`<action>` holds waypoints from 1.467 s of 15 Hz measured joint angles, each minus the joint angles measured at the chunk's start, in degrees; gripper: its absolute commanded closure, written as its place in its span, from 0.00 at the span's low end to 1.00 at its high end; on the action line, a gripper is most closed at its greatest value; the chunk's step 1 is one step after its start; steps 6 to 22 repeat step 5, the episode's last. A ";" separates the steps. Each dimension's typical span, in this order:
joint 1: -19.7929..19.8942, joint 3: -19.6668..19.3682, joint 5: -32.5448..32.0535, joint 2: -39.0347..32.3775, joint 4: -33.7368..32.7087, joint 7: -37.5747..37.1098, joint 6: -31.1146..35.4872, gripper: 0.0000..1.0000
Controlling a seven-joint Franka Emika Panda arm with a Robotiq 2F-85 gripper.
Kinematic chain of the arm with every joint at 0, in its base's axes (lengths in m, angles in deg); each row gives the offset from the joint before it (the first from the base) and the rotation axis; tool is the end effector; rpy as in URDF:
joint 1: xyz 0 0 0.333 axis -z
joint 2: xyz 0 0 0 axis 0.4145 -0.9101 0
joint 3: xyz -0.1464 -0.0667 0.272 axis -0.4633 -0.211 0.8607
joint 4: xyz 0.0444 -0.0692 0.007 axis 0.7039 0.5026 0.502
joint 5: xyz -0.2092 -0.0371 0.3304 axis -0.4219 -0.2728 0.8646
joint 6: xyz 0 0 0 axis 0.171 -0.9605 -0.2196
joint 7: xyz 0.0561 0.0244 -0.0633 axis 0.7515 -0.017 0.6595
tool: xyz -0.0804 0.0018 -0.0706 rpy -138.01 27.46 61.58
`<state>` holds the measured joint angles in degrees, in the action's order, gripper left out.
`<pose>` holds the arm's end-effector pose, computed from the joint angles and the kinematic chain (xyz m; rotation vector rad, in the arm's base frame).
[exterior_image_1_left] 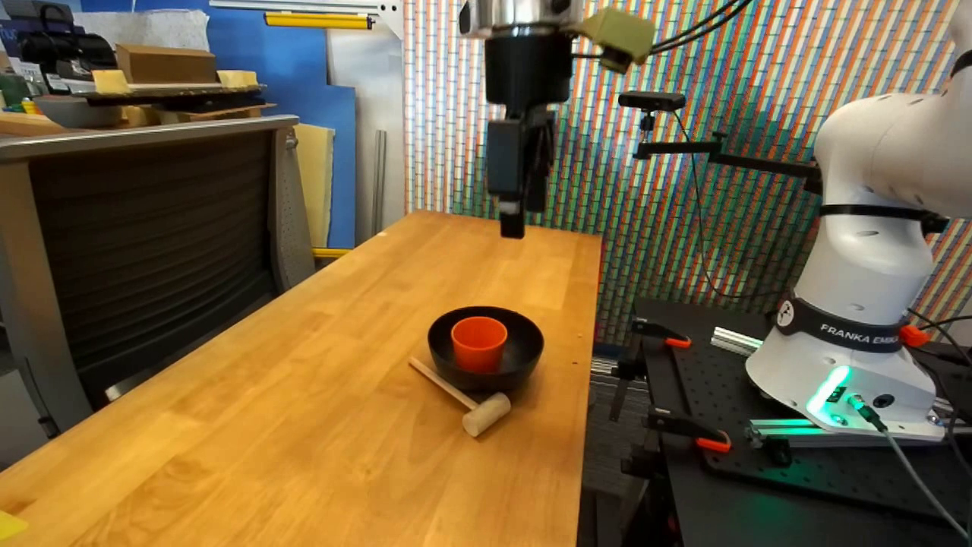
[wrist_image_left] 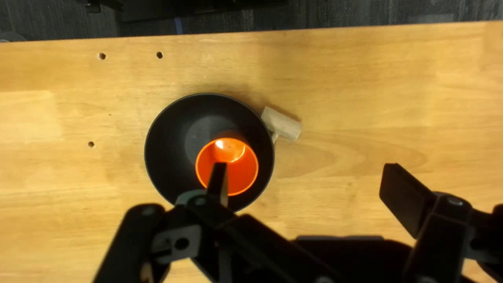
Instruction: Put the cup in the bowl
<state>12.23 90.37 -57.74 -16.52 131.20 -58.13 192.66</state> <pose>0.4197 0.1761 0.4158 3.1303 -0.0868 -0.1114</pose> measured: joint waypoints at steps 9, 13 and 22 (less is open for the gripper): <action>-0.17 0.62 1.80 3.92 0.49 3.45 -3.52 0.00; -0.17 0.62 1.80 3.92 0.49 3.45 -3.52 0.00; -0.17 0.62 1.80 3.92 0.49 3.45 -3.52 0.00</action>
